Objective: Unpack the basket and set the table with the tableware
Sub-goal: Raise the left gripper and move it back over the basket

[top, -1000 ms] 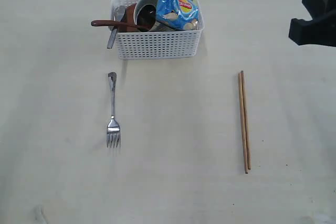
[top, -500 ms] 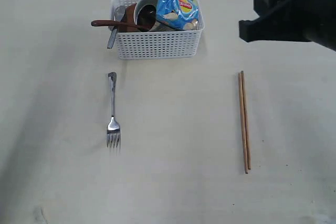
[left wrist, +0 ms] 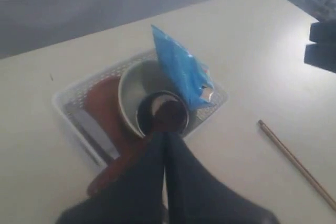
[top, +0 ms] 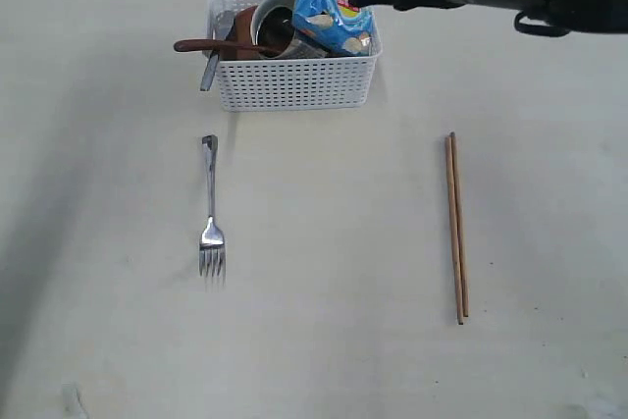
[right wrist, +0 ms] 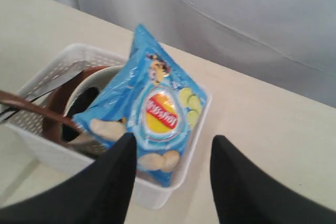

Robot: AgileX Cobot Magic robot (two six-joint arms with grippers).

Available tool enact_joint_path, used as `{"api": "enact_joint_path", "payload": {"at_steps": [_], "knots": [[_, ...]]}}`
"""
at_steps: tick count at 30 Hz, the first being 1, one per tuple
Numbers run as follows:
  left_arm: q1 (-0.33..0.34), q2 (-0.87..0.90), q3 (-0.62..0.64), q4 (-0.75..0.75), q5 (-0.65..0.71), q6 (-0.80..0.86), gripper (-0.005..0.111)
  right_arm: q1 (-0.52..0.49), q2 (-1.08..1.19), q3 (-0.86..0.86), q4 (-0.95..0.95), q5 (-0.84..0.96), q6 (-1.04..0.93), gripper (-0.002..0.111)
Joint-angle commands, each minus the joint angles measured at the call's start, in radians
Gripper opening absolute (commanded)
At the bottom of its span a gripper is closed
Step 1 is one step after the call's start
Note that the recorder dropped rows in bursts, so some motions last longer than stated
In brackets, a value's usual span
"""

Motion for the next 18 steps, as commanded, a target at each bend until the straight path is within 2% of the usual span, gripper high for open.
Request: {"api": "enact_joint_path", "payload": {"at_steps": [1,8,12,16,18], "knots": [[0.031,-0.008,0.006,0.01,-0.008,-0.028,0.0,-0.102,0.045,-0.051,-0.006,0.076,-0.041,0.044],[0.035,-0.008,0.006,0.052,-0.063,-0.067,0.0,-0.243,0.079,-0.116,-0.006,0.151,-0.25,0.044],[0.035,-0.006,0.006,0.067,-0.065,-0.115,0.0,-0.31,0.1,-0.146,-0.006,0.143,-0.228,0.044],[0.035,-0.006,0.006,0.172,-0.071,-0.19,0.0,-0.346,0.121,-0.144,-0.02,0.143,-0.283,0.044],[0.035,-0.006,0.006,0.242,-0.09,-0.241,0.0,-0.353,0.134,-0.144,-0.089,0.134,-0.341,0.044]]}}
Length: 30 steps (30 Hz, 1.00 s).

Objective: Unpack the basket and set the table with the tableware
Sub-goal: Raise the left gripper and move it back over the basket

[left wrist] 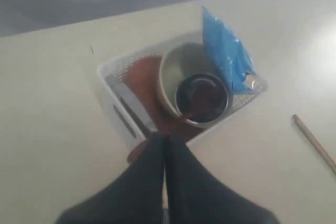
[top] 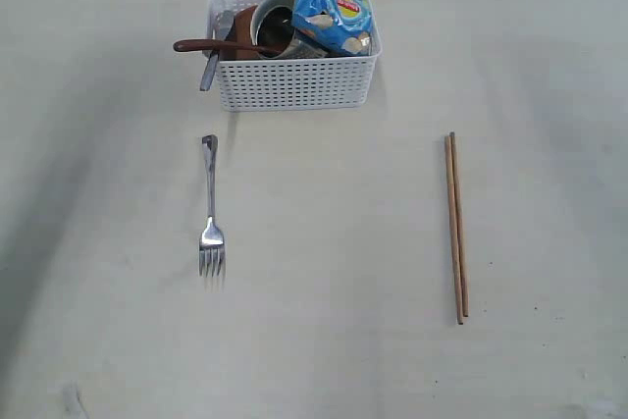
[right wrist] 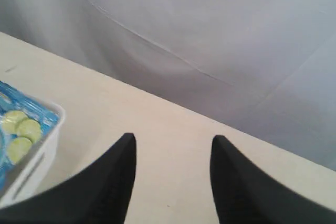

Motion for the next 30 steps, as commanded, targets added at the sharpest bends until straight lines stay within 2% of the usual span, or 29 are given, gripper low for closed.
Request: {"api": "enact_joint_path", "payload": {"at_steps": [1,2,4,9,11,13,14,15,16,18,24,29,30], "knots": [[0.002,-0.006,0.006,0.133,-0.035,-0.11,0.0,-0.021,0.026,-0.005,-0.14,-0.004,-0.091,0.044],[0.002,-0.006,0.006,0.157,-0.054,-0.139,0.0,-0.021,0.031,-0.005,-0.221,-0.004,-0.091,0.044],[0.002,-0.006,0.006,0.174,-0.072,-0.17,0.0,-0.021,0.037,-0.005,-0.264,-0.004,-0.091,0.044],[0.002,-0.004,0.006,0.212,-0.079,-0.19,0.0,-0.021,0.036,-0.001,-0.192,0.041,-0.023,0.044],[0.002,-0.004,0.006,0.214,-0.079,-0.19,0.0,-0.021,0.036,0.001,-0.169,0.162,0.157,0.044],[0.002,-0.004,0.006,0.214,-0.081,-0.19,0.0,-0.021,0.036,-0.006,-0.27,0.408,0.41,0.044],[0.002,-0.004,0.006,0.214,-0.081,-0.195,0.0,-0.021,0.036,-0.036,-0.429,0.585,0.614,0.044],[0.002,-0.004,0.006,0.214,-0.083,-0.195,0.0,-0.021,0.036,-0.058,-0.499,0.656,0.689,0.044],[0.002,-0.004,0.006,0.214,-0.086,-0.198,0.0,-0.021,0.036,-0.109,-0.658,0.816,0.844,0.044],[0.002,-0.004,0.006,0.214,-0.094,-0.219,0.0,-0.021,0.036,-0.18,-0.806,0.95,0.994,0.044],[0.002,-0.004,0.006,0.214,-0.088,-0.235,0.0,-0.021,0.036,-0.309,-1.195,1.082,1.411,0.044],[0.002,-0.004,0.006,0.21,-0.064,-0.254,0.0,-0.021,0.036,-0.315,-1.209,1.04,1.447,0.044],[-0.015,-0.004,0.006,0.183,-0.08,-0.268,0.0,-0.021,0.036,-0.315,-1.209,1.032,1.447,0.044]]}}
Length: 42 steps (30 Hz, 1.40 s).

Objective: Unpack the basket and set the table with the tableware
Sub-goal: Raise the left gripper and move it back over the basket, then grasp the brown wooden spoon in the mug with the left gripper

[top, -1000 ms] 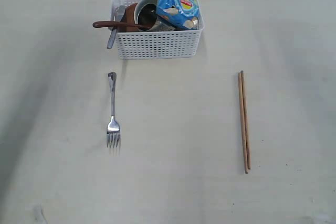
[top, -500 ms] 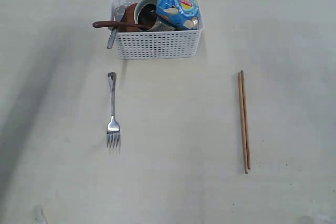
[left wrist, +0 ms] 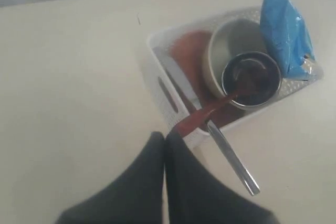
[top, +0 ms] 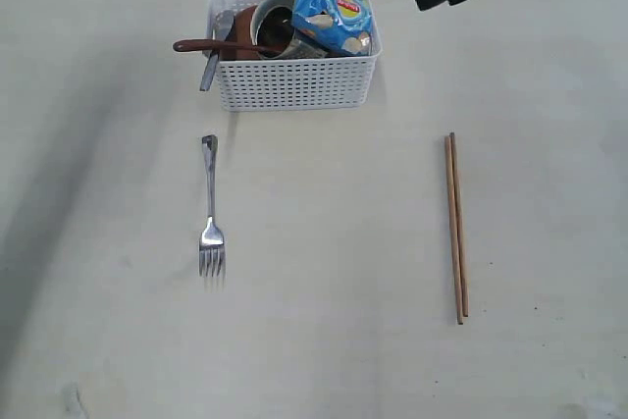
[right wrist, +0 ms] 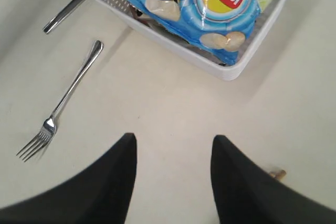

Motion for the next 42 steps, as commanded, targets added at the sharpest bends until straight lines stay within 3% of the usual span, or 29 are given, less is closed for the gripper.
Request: {"api": "enact_joint_path", "payload": {"at_steps": [1,4,5,7,11,12,13,15,18,25,29,32,36,42], "knots": [[-0.032,-0.004,0.006,-0.054,-0.015,-0.04,0.0,-0.005,-0.003,-0.008,-0.009,-0.032,0.02,0.044],[-0.162,-0.004,0.006,-0.078,-0.158,0.006,0.0,-0.005,-0.003,-0.008,-0.023,-0.052,0.001,0.044],[-0.213,-0.004,0.006,-0.078,-0.218,0.022,0.0,-0.005,-0.004,-0.008,-0.028,-0.138,-0.003,0.044],[-0.253,-0.004,0.006,-0.067,-0.26,0.046,0.0,-0.005,-0.007,-0.008,-0.043,-0.205,0.008,0.044],[-0.253,-0.004,0.006,0.098,-0.251,0.0,0.014,-0.005,0.001,-0.004,-0.05,-0.138,0.032,0.044],[-0.251,-0.004,0.006,0.124,-0.257,-0.021,0.021,-0.005,0.001,0.008,-0.051,-0.131,0.032,0.044],[-0.251,-0.004,0.002,0.147,-0.259,-0.024,0.037,-0.005,0.002,0.043,-0.053,-0.133,0.029,0.044],[-0.263,-0.004,-0.011,0.195,-0.246,0.047,0.051,-0.005,0.002,0.096,-0.053,-0.156,-0.008,0.044],[-0.281,0.007,-0.08,0.223,-0.223,0.081,0.046,-0.005,0.004,0.19,-0.053,-0.294,-0.136,0.044],[-0.281,0.24,-0.475,0.559,0.194,-0.236,0.05,-0.003,0.008,0.198,-0.05,-0.329,-0.139,0.044],[-0.29,0.384,-0.66,0.652,0.38,-0.247,0.05,-0.003,0.008,0.198,-0.05,-0.329,-0.139,0.044],[-0.322,0.47,-0.763,0.658,0.51,-0.159,0.05,-0.003,0.008,0.198,-0.045,-0.331,-0.139,0.044],[-0.404,0.543,-0.863,0.769,0.539,-0.154,0.05,-0.003,0.008,0.198,-0.045,-0.331,-0.139,0.044],[-0.478,0.6,-0.887,0.978,0.551,-0.187,0.05,-0.003,0.008,0.198,-0.044,-0.333,-0.139,0.044]]}}
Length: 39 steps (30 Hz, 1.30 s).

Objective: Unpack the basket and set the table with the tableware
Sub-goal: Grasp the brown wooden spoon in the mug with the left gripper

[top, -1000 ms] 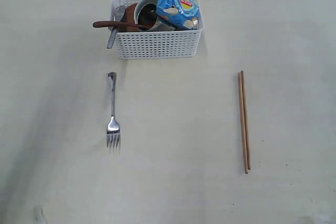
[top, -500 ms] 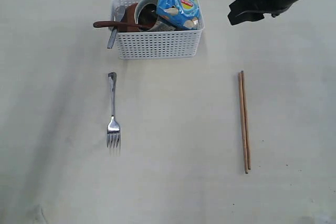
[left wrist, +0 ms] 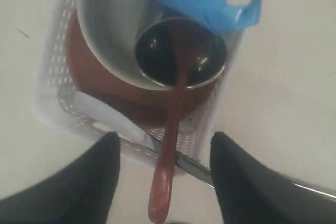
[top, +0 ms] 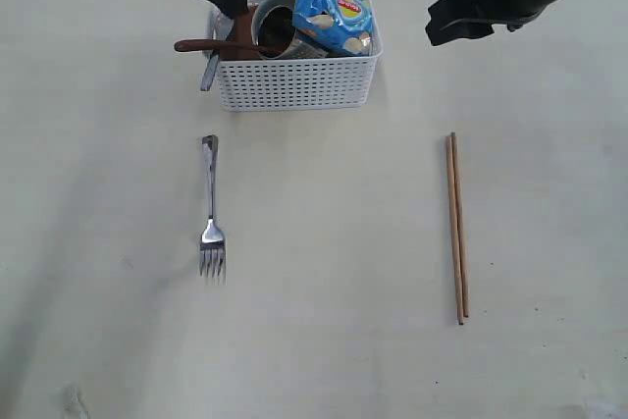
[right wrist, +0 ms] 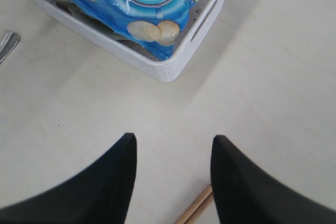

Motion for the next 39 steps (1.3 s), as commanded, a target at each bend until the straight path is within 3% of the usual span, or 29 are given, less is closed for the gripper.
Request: {"api": "enact_joint_path", "payload": {"at_steps": [1,29,39], "knots": [[-0.032,0.039,-0.011,0.117,0.029,-0.018,0.05,-0.003,-0.002,0.003,0.007,-0.01,-0.012,0.044],[-0.028,0.156,-0.011,0.135,-0.111,-0.023,0.05,-0.003,-0.002,0.003,0.057,-0.015,-0.014,0.044],[-0.028,0.167,-0.011,0.135,-0.111,-0.023,0.032,-0.003,-0.002,0.003,0.064,-0.015,-0.014,0.044]]}}
